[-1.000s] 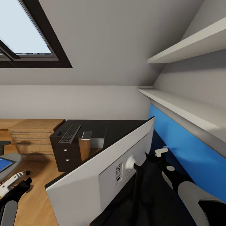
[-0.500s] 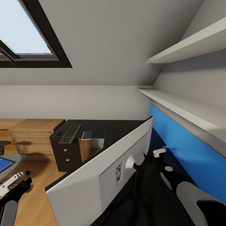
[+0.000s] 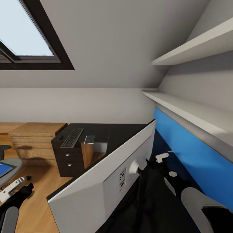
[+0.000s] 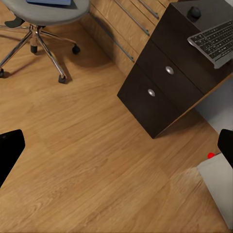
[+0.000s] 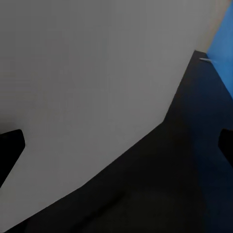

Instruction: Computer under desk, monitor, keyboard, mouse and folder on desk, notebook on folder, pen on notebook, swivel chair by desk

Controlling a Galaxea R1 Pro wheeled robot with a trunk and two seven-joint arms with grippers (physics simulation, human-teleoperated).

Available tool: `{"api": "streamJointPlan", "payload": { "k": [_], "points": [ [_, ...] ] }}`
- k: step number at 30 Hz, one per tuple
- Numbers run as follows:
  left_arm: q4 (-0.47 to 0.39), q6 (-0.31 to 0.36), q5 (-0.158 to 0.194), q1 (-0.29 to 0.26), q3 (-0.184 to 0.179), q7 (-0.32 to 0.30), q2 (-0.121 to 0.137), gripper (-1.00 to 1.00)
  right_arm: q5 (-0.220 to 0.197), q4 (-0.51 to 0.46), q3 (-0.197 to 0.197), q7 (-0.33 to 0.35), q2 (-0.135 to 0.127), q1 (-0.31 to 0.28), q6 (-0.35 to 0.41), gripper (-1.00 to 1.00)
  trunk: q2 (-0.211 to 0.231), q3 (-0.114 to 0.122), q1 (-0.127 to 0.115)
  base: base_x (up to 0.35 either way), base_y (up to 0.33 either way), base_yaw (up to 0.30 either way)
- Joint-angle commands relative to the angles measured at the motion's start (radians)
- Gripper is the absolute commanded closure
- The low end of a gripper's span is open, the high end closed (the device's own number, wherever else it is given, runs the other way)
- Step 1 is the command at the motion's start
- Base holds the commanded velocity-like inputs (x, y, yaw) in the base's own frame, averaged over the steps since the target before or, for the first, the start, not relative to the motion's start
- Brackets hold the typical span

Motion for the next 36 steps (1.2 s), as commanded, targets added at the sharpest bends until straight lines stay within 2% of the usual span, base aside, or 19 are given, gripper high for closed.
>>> {"api": "streamJointPlan", "payload": {
  "k": [1,11,17,21,30,36],
  "points": [
    [-0.002,0.003,0.01,-0.001,0.001,0.007,-0.001,-1.0,0.004,0.001,0.007,-0.001,-0.001,-0.001,-0.004,-1.0,-0.001,-0.002,0.0,0.0,0.0,0.0],
    [-0.002,0.004,0.01,-0.001,0.0,0.007,-0.001,-1.0,0.001,-0.003,0.0,-0.011,-0.002,-0.001,-0.006,-1.0,-0.001,-0.002,0.0,-0.072,0.0,0.0],
    [0.0,0.005,0.01,-0.001,0.0,0.007,-0.001,-1.0,-0.016,-0.003,-0.044,-0.109,-0.005,-0.001,-0.001,-1.0,-0.001,-0.002,0.0,-0.185,0.0,0.0],
    [0.0,0.005,0.01,-0.001,0.0,0.007,-0.001,-1.0,-0.018,0.0,-0.054,-0.137,-0.005,-0.001,0.001,-1.0,-0.001,-0.002,0.0,-0.047,0.0,0.0],
    [0.0,0.006,0.01,-0.001,0.0,0.007,-0.001,-1.0,-0.019,0.001,-0.054,-0.145,-0.003,-0.001,0.017,-1.0,-0.001,-0.002,0.0,-0.265,0.0,0.0],
    [0.0,0.007,0.01,-0.001,0.0,0.007,-0.001,-1.0,-0.019,0.0,-0.054,-0.147,-0.002,-0.001,0.065,-1.0,-0.001,-0.002,0.0,-0.33,0.0,0.0]
  ]
}}
